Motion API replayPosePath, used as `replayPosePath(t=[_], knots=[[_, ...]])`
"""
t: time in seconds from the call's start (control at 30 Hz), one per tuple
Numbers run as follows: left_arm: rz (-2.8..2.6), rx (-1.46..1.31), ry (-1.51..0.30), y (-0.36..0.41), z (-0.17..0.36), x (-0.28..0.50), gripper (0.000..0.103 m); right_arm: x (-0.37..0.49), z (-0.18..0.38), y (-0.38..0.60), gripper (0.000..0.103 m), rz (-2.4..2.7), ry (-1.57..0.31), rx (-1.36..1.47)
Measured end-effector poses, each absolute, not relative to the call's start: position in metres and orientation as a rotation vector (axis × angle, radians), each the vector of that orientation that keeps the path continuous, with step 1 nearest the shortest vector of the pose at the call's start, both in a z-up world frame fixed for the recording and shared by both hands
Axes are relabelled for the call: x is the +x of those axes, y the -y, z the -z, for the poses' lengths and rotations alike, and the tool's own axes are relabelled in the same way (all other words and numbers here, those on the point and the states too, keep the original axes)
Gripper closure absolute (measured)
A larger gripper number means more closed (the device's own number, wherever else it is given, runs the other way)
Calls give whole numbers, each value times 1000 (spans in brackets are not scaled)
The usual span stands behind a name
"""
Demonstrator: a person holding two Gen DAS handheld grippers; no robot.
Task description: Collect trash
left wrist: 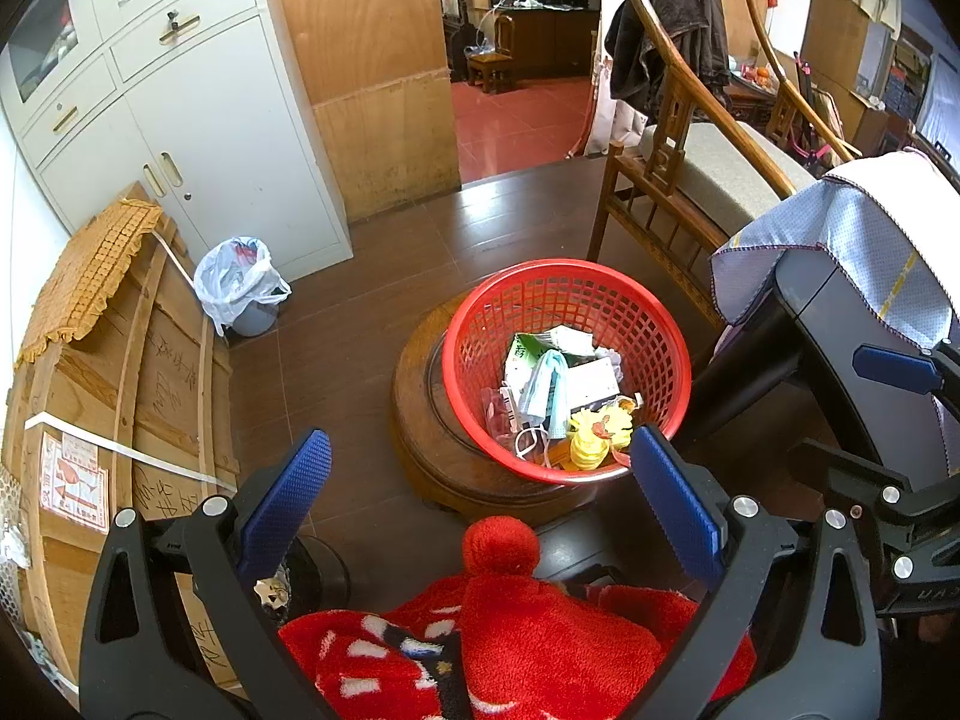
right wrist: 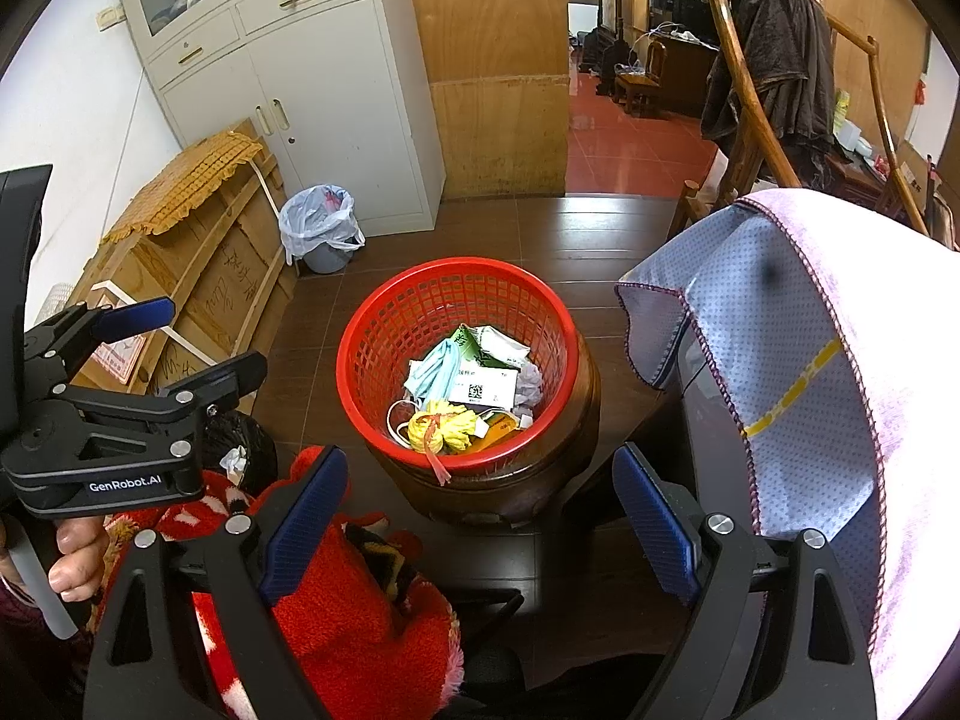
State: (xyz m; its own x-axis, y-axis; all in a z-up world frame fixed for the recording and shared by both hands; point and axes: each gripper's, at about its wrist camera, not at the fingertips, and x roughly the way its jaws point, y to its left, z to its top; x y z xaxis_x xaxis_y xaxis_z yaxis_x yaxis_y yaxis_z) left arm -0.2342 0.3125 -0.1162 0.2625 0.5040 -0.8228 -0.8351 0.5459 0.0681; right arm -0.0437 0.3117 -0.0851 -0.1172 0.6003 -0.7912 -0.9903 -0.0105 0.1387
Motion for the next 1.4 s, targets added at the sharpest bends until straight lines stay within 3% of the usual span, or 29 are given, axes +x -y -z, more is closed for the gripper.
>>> replayPosePath(t=[1.4], knots=[[-942,-425,-922,-313,116,-233,7,-41,83,-314,15,-1517,-826,-628]])
